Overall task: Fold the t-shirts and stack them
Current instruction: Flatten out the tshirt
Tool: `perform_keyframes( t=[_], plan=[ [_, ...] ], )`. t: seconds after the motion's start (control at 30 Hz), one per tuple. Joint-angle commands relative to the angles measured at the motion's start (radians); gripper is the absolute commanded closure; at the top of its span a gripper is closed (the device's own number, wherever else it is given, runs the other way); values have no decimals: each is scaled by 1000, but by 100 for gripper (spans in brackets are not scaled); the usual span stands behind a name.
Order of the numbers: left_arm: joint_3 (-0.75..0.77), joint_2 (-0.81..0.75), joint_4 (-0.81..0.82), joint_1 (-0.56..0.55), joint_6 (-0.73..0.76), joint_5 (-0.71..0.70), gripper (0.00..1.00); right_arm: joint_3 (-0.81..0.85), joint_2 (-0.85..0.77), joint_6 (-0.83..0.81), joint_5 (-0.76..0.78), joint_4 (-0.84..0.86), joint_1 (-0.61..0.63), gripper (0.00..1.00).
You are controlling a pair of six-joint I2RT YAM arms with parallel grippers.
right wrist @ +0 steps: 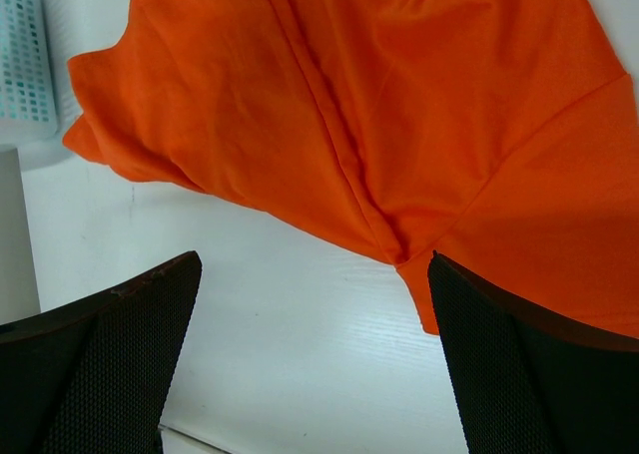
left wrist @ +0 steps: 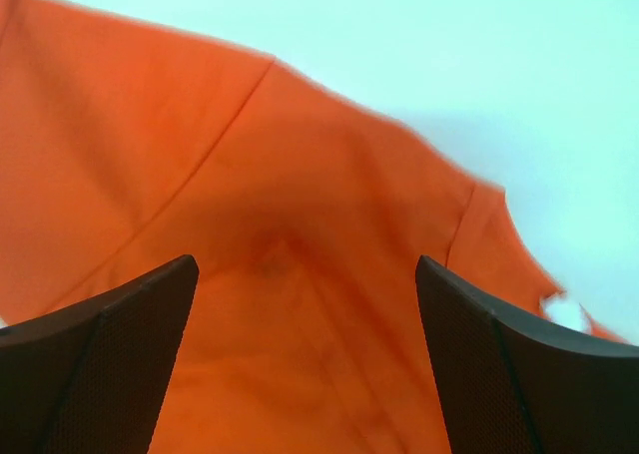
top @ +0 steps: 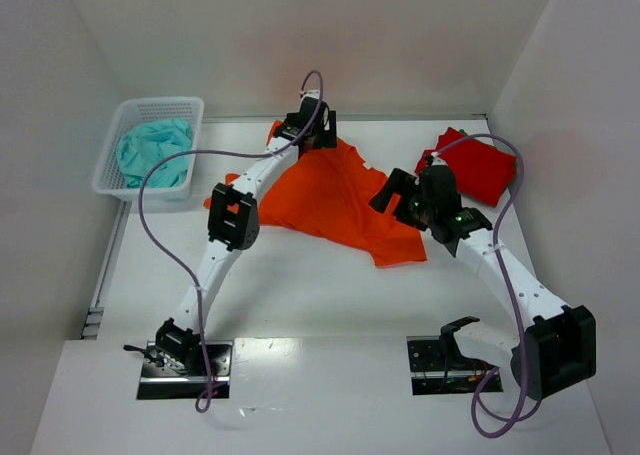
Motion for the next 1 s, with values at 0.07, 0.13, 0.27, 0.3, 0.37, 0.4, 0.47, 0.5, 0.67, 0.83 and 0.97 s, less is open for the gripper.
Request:
perform_keyframes(
  t=[0.07, 0.13, 0.27, 0.3, 0.37, 0.4, 0.47, 0.5, 0.67, 0.83, 0.97],
  plan=[
    [457, 219, -234, -17, -43, -119, 3, 10, -28, -22, 23, 2, -18, 0],
    [451, 222, -250, -17, -47, -154, 4, 10, -32, -22, 23, -5, -28, 0],
    [451, 228, -281, -17, -47, -146, 5, 10, -39, -22, 23, -12, -28, 0],
    [451, 228, -290, -17, -47, -146, 5, 10, -39, -22, 23, -12, -28, 0],
    [451, 219, -309, -17, -38, -137, 5, 10, -39, -22, 23, -12, -28, 0],
    [451, 219, -317, -9, -30, -128, 5, 3, -39, -22, 16, -12, -28, 0],
    [451, 219, -326, -7, -28, -116, 6, 1, -39, -22, 14, -3, -28, 0],
    [451, 219, -329, -7, -28, -112, 7, 1, -39, -22, 14, -3, -28, 0],
    [441, 228, -338, 2, -19, -111, 9, -1, -51, -22, 14, -3, -28, 0],
    [441, 244, -331, 8, -10, -81, 14, -8, -51, -31, 14, -12, -28, 0],
    [431, 246, -329, 11, 11, -60, 16, -8, -51, -31, 23, -12, -28, 0]
  ],
)
